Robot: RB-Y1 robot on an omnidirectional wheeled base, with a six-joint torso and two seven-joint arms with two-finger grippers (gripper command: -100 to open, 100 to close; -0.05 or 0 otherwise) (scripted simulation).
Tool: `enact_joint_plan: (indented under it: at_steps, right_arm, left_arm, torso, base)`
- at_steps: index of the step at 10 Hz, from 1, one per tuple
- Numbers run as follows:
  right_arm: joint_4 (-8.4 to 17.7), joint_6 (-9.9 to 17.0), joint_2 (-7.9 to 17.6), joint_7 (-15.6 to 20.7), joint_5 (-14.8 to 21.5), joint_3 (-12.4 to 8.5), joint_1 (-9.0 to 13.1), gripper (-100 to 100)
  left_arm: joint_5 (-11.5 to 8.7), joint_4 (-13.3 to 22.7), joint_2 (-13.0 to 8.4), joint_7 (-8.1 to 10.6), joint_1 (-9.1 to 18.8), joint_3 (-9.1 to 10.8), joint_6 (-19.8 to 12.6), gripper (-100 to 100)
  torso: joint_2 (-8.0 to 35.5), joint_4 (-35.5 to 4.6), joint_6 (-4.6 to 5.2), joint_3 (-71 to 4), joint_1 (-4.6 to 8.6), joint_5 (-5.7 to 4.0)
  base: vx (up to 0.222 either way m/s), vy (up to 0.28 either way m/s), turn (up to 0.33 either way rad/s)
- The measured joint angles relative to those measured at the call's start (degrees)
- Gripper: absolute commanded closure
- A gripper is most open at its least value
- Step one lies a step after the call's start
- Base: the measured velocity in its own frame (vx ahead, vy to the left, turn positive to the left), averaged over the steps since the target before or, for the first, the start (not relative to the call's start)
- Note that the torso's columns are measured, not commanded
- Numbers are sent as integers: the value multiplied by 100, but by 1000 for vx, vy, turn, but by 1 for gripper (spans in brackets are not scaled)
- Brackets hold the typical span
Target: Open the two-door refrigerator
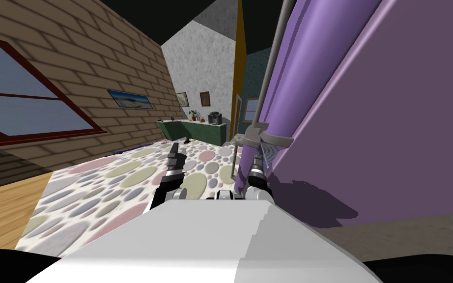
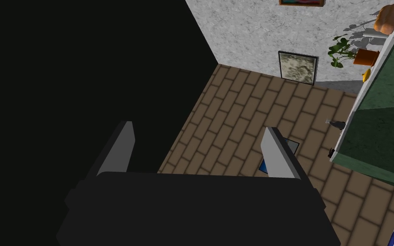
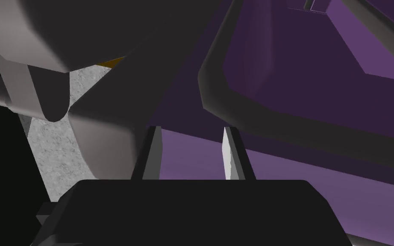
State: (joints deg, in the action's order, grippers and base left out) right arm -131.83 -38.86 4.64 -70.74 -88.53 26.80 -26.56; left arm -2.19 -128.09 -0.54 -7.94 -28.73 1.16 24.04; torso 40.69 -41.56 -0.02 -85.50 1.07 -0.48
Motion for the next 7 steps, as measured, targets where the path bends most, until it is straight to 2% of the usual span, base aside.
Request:
enact_joint_plan:
  at_steps: [4,5,7]
  right_arm:
    - [23,-66,-647,-259,-216,107,12,-100]
    - [-11,-50,-663,-262,-212,129,31,-100]
    - [41,-215,-619,-170,-309,5,321,-100]
  left_arm:
    - [0,0,0,0,0,0,0,0]
    - [0,0,0,0,0,0,0,0]
    - [0,0,0,0,2,0,0,0]
  torso:
    - [1,4,1,3,-17,3]
    - [16,2,4,10,-16,3]
    - [45,-7,6,29,-6,0]
  base:
    - [10,19,15]
    - [-64,21,201]
    - [-97,-16,274]
